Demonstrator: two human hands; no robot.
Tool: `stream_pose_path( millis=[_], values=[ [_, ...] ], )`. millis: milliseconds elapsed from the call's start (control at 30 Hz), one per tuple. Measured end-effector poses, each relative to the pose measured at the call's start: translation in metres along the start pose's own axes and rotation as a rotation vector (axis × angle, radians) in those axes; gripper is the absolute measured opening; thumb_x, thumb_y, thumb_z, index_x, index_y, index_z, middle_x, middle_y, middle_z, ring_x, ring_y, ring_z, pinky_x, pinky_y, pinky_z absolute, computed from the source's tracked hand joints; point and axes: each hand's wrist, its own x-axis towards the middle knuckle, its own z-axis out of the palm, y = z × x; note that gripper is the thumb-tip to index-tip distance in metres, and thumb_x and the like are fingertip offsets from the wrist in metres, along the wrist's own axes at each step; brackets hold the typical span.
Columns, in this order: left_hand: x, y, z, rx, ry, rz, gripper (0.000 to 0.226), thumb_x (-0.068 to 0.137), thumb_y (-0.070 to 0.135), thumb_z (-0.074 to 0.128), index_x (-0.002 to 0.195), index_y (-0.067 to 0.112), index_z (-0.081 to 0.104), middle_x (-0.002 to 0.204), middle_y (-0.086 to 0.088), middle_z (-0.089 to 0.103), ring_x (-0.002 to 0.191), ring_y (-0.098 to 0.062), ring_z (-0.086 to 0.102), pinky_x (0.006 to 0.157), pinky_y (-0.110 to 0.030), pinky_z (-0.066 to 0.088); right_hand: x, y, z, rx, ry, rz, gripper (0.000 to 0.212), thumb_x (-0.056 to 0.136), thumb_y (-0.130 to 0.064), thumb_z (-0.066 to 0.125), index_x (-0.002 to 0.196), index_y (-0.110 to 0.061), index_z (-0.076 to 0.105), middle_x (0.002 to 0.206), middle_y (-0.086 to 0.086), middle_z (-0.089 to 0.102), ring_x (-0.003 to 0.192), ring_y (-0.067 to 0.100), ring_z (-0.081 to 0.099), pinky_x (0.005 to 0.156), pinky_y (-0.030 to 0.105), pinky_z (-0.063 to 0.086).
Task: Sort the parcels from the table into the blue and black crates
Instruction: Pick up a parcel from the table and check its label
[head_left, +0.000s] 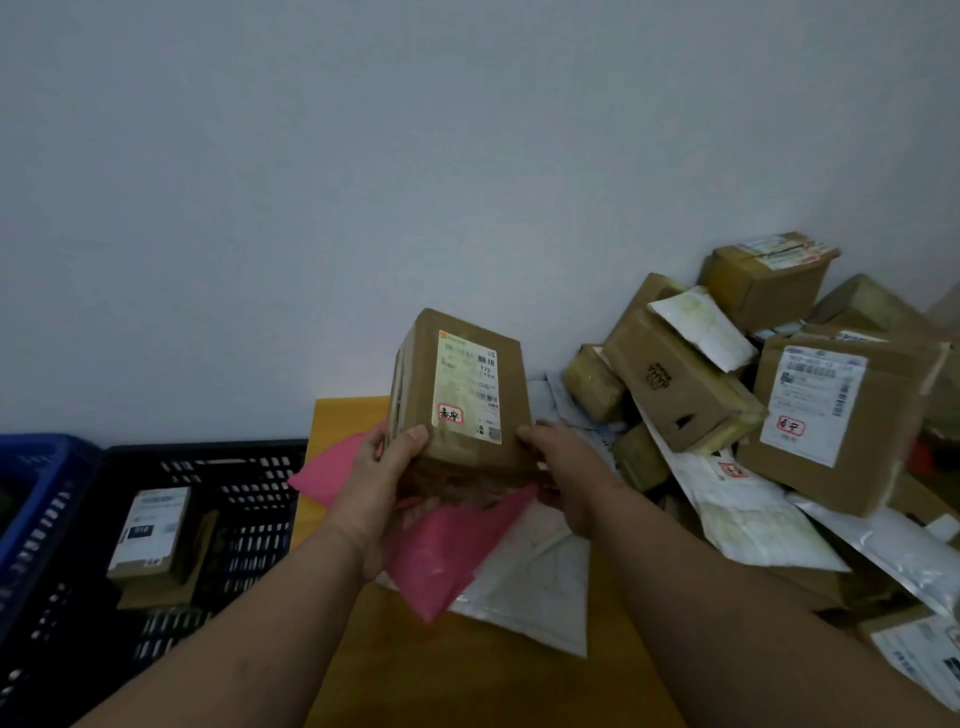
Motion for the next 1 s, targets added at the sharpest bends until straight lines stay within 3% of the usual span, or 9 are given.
stream_pose_path(
  millis=[67,167,233,300,433,633,733,833,1000],
  values=[
    [-0.010,0.004,-0.009,0.011,-0.058,0.008,0.094,0.061,0.046,0.084,0.142,0.024,0.042,0.123,-0.012,0.066,0.100,-0.027,0.070,0.072,-0.035,0.056,-0.010,-0.003,0.012,0.045,-0.072,0.005,0.028,0.098,-0.034,0.051,0.126,-0.031,0.053,0.118,-0.001,0.060,0.106,0.021,0.056,0.081,0.034,0.046],
    [-0.025,0.009,-0.023,0.056,-0.069,0.024,0.052,0.086,0.033,0.067,0.130,0.011,0.049,0.092,-0.006,0.068,0.053,-0.006,0.063,0.046,-0.021,0.049,-0.022,-0.002,0.028,0.075,-0.098,-0.043,0.016,0.099,-0.030,0.049,0.111,-0.036,0.057,0.113,-0.005,0.060,0.104,0.020,0.056,0.080,0.035,0.047],
    [-0.033,0.012,-0.034,0.098,-0.082,0.036,0.029,0.095,0.028,0.054,0.120,0.014,0.053,0.069,0.005,0.064,0.042,-0.001,0.053,0.045,-0.019,0.045,-0.028,0.001,0.038,0.069,-0.094,-0.056,0.016,0.098,-0.029,0.049,0.108,-0.040,0.057,0.113,-0.005,0.060,0.106,0.021,0.056,0.088,0.039,0.046],
    [-0.043,0.016,-0.042,0.148,-0.075,0.045,0.022,0.098,0.028,0.049,0.115,0.017,0.058,0.064,0.009,0.066,0.055,-0.003,0.058,0.057,-0.023,0.047,-0.034,0.005,0.046,0.060,-0.103,-0.060,0.024,0.098,-0.028,0.049,0.116,-0.042,0.056,0.114,-0.004,0.059,0.107,0.023,0.056,0.092,0.042,0.045],
    [-0.061,0.016,-0.065,0.220,-0.010,0.056,0.023,0.099,0.032,0.048,0.114,0.028,0.065,0.095,0.003,0.073,0.094,-0.015,0.064,0.087,-0.033,0.051,-0.046,0.015,0.066,0.030,-0.134,-0.066,0.032,0.100,-0.027,0.049,0.129,-0.040,0.052,0.114,-0.005,0.060,0.107,0.023,0.056,0.088,0.041,0.045],
    [-0.088,0.013,-0.087,0.232,0.041,0.058,0.030,0.098,0.043,0.047,0.123,0.032,0.061,0.104,0.002,0.071,0.099,-0.012,0.062,0.073,-0.023,0.046,-0.058,0.022,0.088,-0.063,-0.199,-0.102,0.025,0.102,-0.028,0.048,0.123,-0.041,0.051,0.109,-0.010,0.061,0.102,0.019,0.057,0.093,0.042,0.044],
    [-0.103,0.012,-0.094,0.263,0.107,0.074,0.034,0.096,0.051,0.047,0.119,0.031,0.060,0.112,0.003,0.066,0.104,-0.010,0.058,0.079,-0.024,0.044,-0.062,0.020,0.097,-0.121,-0.277,-0.142,0.033,0.103,-0.028,0.047,0.135,-0.036,0.049,0.115,-0.007,0.062,0.102,0.018,0.059,0.083,0.037,0.046],
    [-0.116,0.004,-0.105,0.275,0.166,0.065,0.036,0.094,0.057,0.046,0.117,0.033,0.060,0.117,0.002,0.064,0.109,-0.014,0.057,0.093,-0.031,0.044,-0.068,0.021,0.106,-0.172,-0.361,-0.189,0.032,0.103,-0.024,0.046,0.132,-0.037,0.047,0.118,-0.008,0.063,0.101,0.016,0.061,0.071,0.029,0.046],
    [-0.140,-0.009,-0.128,0.206,0.243,0.068,0.035,0.095,0.051,0.049,0.119,0.029,0.060,0.114,0.000,0.068,0.107,-0.015,0.062,0.094,-0.031,0.048,-0.073,0.038,0.131,-0.253,-0.407,-0.155,0.035,0.102,-0.027,0.049,0.136,-0.031,0.049,0.120,0.002,0.065,0.100,0.022,0.063,0.079,0.038,0.054]
  ],
)
